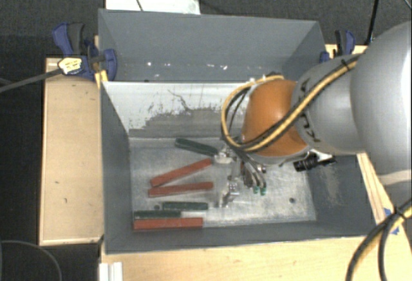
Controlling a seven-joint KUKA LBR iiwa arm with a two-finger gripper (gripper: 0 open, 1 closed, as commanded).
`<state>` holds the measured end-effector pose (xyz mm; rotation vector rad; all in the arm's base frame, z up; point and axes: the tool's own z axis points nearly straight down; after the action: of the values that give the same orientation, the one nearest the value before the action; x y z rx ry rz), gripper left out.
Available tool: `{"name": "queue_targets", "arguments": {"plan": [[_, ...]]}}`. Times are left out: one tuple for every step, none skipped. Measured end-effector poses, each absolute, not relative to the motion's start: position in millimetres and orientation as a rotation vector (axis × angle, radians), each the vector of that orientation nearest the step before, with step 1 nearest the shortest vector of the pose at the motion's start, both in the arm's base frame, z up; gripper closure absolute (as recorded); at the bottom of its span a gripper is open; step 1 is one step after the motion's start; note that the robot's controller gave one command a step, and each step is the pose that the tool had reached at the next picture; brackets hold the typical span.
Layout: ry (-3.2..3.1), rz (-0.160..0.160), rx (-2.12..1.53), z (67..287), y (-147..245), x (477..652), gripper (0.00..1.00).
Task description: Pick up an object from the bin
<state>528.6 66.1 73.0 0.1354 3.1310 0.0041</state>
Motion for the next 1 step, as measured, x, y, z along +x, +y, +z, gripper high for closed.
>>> {"name": "queue_targets", "arguments": {"plan": [[3.136,0.003,0.133,78.3,143.5,522.2,1.0]]}}
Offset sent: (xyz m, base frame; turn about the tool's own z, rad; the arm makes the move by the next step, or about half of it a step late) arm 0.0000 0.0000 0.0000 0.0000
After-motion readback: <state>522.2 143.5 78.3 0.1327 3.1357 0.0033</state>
